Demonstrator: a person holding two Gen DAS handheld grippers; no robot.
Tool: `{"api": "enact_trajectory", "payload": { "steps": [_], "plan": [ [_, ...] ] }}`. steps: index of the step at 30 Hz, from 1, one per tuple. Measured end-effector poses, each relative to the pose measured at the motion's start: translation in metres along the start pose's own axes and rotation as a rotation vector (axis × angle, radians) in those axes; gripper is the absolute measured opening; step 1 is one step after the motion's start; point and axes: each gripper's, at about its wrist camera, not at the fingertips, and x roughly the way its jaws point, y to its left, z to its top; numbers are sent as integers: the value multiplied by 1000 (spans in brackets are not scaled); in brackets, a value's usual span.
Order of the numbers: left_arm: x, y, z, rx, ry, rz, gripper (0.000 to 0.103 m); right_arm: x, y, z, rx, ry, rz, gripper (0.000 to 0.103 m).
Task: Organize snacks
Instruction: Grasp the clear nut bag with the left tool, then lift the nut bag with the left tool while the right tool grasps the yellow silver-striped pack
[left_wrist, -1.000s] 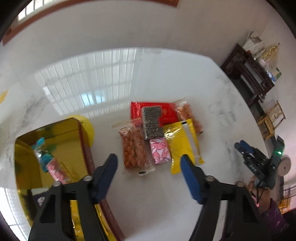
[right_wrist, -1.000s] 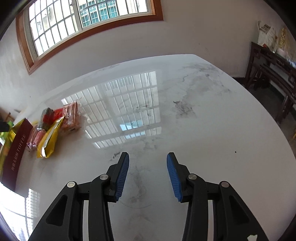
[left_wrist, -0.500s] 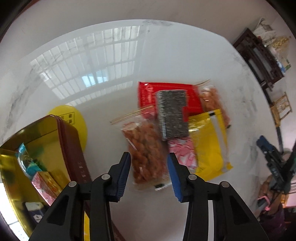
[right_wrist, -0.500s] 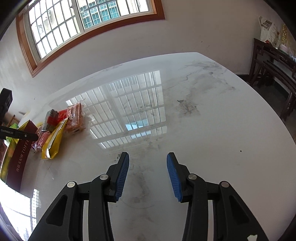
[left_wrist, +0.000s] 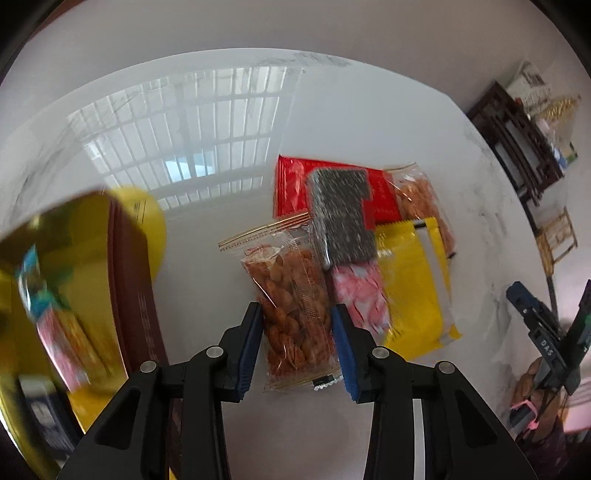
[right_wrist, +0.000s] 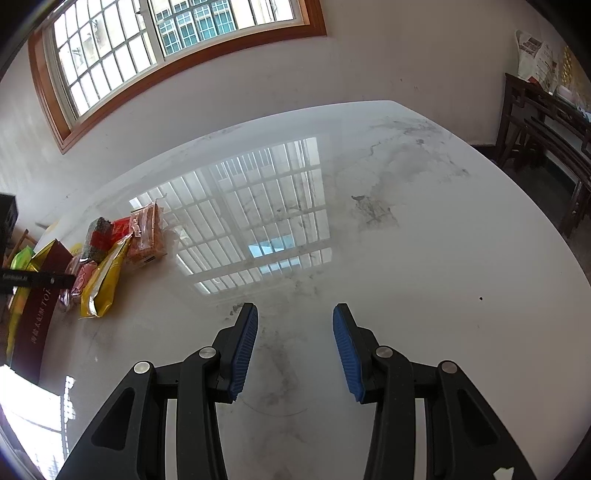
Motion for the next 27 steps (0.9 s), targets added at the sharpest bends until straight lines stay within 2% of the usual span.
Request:
{"api": "enact_trajectory", "payload": {
  "steps": [6,10,14,18,23,27],
  "plan": [
    [-31,-10,-44,-53,-105,-1,39,0,2,-1,-16,3,5,41],
    [-53,-21,-77,-38,-170,29,39,0,16,-3,-81,2,7,41],
    [-63,-23,-107,-48,-188,23,39,5,45,-8,-63,50,136,41],
    [-72,-27,-133,-49,-200,17,39,11,90,-7,-130,77,205,41],
    [-76,-32,-150,-37,-199,13,40,26,129,4,-167,99,242,51],
    [-84,-29,-160,-36,-204,6,40,37,134,14,-93,120,294,51]
  ]
}}
